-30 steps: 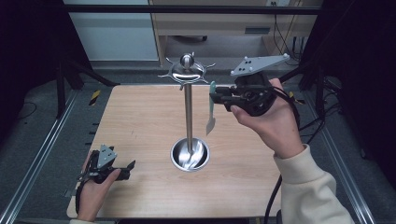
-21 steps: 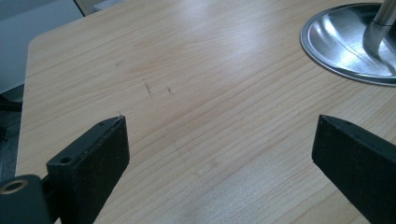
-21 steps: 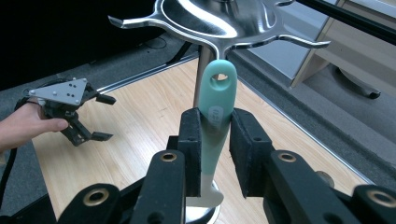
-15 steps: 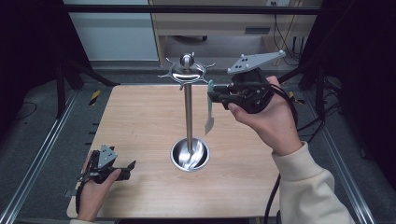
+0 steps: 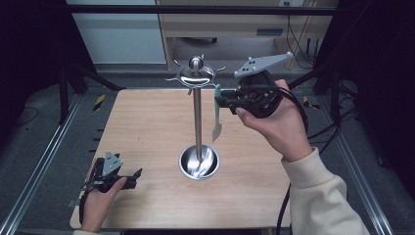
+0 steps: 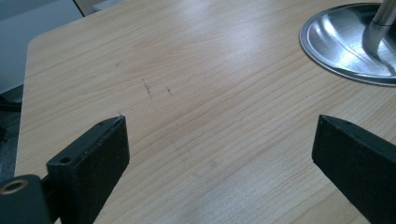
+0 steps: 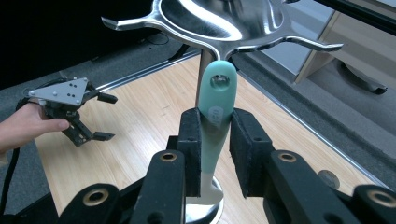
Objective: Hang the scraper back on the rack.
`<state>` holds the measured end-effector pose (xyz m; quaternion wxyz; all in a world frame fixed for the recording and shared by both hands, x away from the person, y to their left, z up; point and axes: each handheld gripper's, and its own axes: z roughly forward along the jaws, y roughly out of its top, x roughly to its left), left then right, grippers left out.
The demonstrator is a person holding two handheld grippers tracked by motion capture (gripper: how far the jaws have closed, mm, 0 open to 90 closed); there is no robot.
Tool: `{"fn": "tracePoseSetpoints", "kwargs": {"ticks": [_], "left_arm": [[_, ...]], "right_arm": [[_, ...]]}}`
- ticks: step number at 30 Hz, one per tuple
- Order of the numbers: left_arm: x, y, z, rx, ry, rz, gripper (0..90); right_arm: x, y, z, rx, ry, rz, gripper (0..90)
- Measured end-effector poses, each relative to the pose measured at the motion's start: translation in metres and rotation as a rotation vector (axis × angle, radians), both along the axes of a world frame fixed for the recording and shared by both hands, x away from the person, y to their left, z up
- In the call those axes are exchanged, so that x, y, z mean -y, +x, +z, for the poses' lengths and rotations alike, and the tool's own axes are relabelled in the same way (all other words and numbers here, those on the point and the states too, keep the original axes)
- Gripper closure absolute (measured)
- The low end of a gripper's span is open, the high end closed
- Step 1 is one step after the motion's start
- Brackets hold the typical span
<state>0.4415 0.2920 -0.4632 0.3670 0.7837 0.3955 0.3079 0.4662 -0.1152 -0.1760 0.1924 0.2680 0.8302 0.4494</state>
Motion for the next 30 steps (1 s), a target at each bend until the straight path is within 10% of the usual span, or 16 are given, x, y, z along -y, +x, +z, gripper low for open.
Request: {"fn": "tracePoseSetpoints", "kwargs": {"ticks": [15, 24, 30], "left_arm": [[0.001, 0.000, 0.000, 0.000, 0.000, -0.002, 3.8], [0.001, 0.000, 0.000, 0.001, -0.004, 0.000, 3.8], [0.001, 0.000, 0.000, 0.000, 0.000, -0.002, 3.8]], "right_arm": [[0.001, 0.001, -0.005, 0.014, 0.032, 0.000, 73.6], [0.017, -0.002, -0.009, 0.053, 0.077, -0.030, 54.6], [0.032, -0.003, -0.023, 0.120, 0.088, -0.158, 31.0]]}}
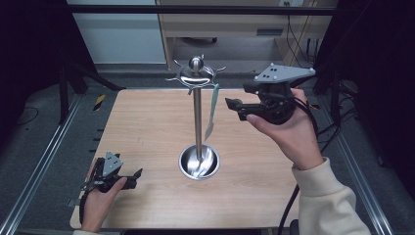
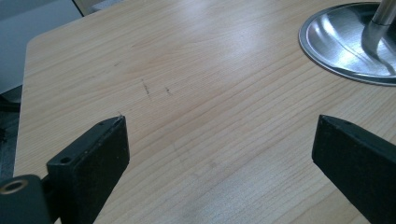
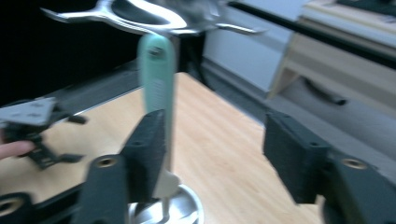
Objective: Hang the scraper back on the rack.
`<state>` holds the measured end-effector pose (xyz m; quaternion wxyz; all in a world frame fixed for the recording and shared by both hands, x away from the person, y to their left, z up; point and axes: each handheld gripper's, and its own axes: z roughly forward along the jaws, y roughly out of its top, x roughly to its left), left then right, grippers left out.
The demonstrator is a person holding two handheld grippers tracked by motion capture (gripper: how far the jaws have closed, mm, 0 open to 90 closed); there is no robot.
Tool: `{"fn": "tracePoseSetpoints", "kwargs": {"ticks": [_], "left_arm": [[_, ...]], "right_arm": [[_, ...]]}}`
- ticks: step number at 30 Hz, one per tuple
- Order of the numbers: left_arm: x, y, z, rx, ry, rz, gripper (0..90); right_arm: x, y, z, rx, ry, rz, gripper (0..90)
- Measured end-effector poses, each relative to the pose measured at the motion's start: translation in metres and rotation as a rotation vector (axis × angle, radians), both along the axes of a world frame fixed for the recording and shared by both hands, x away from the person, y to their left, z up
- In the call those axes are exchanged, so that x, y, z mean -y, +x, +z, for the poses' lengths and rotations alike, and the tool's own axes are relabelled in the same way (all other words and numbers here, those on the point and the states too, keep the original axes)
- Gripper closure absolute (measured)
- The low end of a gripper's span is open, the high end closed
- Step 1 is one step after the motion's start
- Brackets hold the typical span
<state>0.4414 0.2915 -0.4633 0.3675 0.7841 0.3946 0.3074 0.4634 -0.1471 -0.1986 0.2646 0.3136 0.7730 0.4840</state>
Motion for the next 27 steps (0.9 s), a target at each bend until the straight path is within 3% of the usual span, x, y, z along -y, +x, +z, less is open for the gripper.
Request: {"fn": "tracePoseSetpoints", "kwargs": {"ticks": [10, 19, 27], "left_arm": [[0.001, 0.000, 0.000, 0.002, -0.006, 0.000, 3.8], [0.001, 0.000, 0.000, 0.002, -0.007, 0.002, 3.7], [0.001, 0.000, -0.001, 0.001, -0.008, 0.003, 3.7]], "right_arm": [[0.021, 0.001, -0.031, 0.058, -0.002, -0.164, 12.0], [0.038, -0.001, -0.053, 0.074, -0.002, -0.225, 6.6], [0.052, -0.002, -0.086, 0.046, 0.005, -0.264, 5.8]]}}
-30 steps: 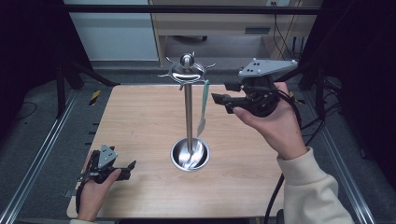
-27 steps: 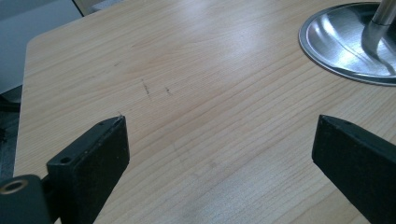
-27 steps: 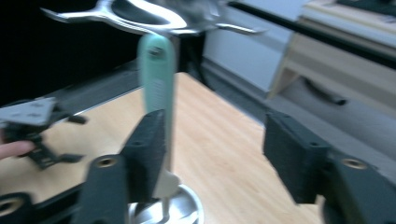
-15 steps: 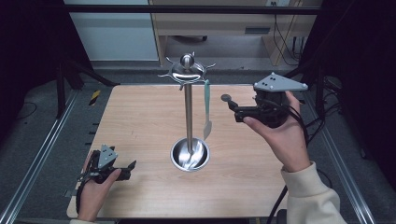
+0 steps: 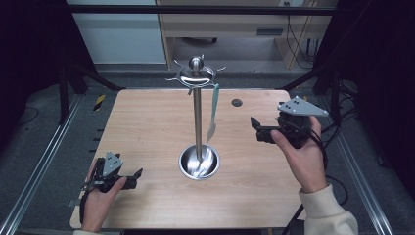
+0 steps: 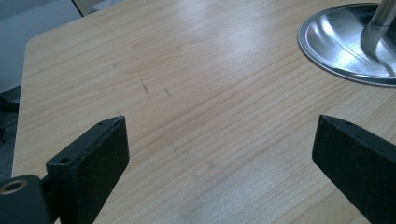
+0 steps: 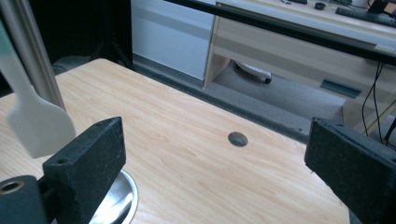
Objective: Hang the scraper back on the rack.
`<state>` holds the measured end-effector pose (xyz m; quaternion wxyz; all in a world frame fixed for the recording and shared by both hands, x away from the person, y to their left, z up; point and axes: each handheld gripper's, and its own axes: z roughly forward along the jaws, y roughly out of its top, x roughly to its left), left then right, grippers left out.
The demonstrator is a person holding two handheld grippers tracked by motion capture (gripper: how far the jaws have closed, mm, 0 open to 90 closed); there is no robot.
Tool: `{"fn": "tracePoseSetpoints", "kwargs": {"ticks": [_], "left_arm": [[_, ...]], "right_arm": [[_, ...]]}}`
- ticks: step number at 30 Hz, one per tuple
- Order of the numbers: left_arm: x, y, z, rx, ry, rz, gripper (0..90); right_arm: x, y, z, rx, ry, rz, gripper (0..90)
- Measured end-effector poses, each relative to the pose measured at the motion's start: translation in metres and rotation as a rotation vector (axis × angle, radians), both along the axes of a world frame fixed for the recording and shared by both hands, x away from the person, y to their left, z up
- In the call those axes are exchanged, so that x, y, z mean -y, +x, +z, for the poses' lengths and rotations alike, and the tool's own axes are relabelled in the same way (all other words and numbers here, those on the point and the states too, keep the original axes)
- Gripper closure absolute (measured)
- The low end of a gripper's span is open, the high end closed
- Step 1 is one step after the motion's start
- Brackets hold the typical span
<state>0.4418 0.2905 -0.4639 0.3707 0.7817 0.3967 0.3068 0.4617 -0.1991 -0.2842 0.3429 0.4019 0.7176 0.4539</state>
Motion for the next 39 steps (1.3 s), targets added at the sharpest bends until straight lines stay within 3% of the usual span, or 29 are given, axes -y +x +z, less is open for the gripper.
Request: {"fn": "tracePoseSetpoints", "kwargs": {"ticks": [12, 14, 25, 39], "left_arm": [[0.000, -0.001, 0.000, -0.001, 0.004, -0.008, 3.2], [0.000, 0.000, -0.001, -0.003, 0.006, -0.008, 3.2], [-0.001, 0.000, -0.001, -0.005, 0.007, -0.004, 3.2], [0.000, 0.000, -0.002, -0.005, 0.014, -0.003, 3.2]], "right_arm": [[0.010, 0.000, -0.050, -0.072, 0.004, -0.038, 7.6], [0.011, 0.000, -0.063, -0.088, -0.001, -0.036, 7.9], [0.011, 0.002, -0.105, -0.153, -0.026, -0.044, 8.7], [0.011, 0.012, -0.143, -0.239, -0.008, -0.034, 9.4]]}}
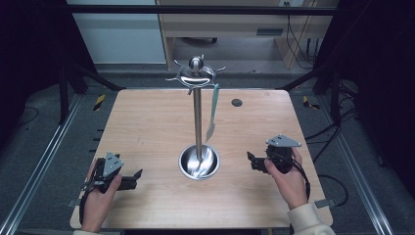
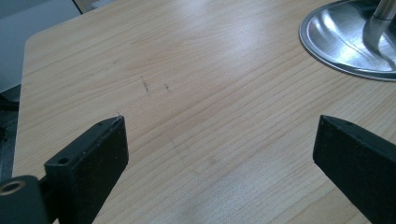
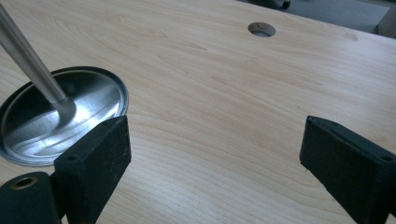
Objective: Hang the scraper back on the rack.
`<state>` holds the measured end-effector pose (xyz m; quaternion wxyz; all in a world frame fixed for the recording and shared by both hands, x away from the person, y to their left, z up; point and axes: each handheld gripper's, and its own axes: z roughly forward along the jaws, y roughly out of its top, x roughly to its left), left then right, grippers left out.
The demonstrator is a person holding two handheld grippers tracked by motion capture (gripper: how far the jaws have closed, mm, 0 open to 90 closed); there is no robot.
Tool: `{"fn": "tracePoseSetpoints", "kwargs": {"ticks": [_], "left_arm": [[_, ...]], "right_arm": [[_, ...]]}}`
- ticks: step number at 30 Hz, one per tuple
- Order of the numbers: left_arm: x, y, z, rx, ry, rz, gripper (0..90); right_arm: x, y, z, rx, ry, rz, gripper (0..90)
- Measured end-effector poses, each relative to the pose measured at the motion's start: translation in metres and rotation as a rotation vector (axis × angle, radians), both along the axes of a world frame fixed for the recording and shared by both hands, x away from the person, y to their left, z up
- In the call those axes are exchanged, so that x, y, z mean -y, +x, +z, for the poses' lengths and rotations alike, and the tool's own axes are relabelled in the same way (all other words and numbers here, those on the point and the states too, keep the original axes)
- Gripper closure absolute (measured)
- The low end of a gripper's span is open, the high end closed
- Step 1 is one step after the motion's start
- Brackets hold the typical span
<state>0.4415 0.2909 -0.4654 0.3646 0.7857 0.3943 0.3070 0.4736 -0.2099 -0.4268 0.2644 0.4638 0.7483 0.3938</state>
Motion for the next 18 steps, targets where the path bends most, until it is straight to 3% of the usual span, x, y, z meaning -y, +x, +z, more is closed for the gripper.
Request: {"fn": "tracePoseSetpoints", "kwargs": {"ticks": [18], "left_arm": [[0.001, 0.000, 0.000, -0.002, 0.005, -0.004, 3.1]], "right_arm": [[0.006, 0.017, -0.030, -0.064, 0.012, -0.044, 10.3]]}}
